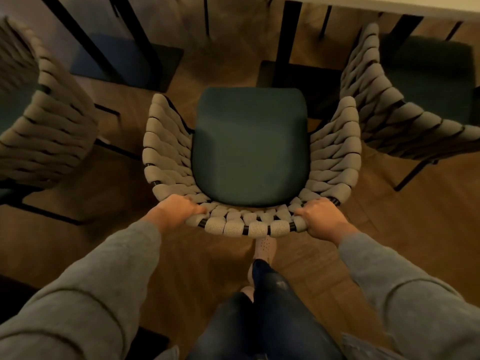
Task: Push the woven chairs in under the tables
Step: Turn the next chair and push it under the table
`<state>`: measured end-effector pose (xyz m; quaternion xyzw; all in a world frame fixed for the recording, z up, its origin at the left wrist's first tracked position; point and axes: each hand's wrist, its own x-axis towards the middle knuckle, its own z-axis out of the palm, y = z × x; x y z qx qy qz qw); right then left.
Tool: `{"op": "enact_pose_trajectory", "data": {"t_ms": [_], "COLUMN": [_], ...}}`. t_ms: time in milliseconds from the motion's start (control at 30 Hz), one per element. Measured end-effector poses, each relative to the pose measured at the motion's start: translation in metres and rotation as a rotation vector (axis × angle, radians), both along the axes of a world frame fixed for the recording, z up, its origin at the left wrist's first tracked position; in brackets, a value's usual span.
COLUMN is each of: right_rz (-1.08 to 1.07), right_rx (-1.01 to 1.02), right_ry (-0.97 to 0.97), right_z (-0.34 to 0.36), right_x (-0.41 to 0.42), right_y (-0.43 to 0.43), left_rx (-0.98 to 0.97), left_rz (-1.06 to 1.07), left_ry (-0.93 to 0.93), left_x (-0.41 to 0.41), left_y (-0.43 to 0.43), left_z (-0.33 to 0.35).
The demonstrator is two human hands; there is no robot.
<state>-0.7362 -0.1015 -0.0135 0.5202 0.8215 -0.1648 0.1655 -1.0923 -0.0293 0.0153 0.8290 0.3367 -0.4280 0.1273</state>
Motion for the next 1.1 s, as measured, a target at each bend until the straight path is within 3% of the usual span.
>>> {"op": "enact_pose_trajectory", "data": {"t_ms": [333, 533, 833, 1000, 1100], "right_rz": [-0.018, -0.036, -0.021, -0.07, -0.296], "right_rx": [-0.016, -0.051, -0.089, -0.299, -0.234], "right_ry": [-0.027, -0.144, -0.194, -0.186, 0.013], "right_z": [0.004, 0.015, 0.019, 0.023, 0.031], "right_x": [0.006, -0.001, -0.023, -0.019, -0.019], "right_y": [0.094, 0.134, 0.16, 0.167, 0.16], "left_rx": [0.033, 0.013, -0.029, -0.162, 0.026], "left_rz": [0.002, 0.038, 0.046, 0.231, 0.455], "left_ry": [0.022, -0.016, -0.047, -0.145, -0.402], "left_x": [0.006, 0.009, -0.007, -0.021, -0.032], "left_y": [0.093, 0.132, 0.171, 0.178, 0.169], "left_z": [-0.002, 0.001, 0.002, 0.004, -0.001]}}
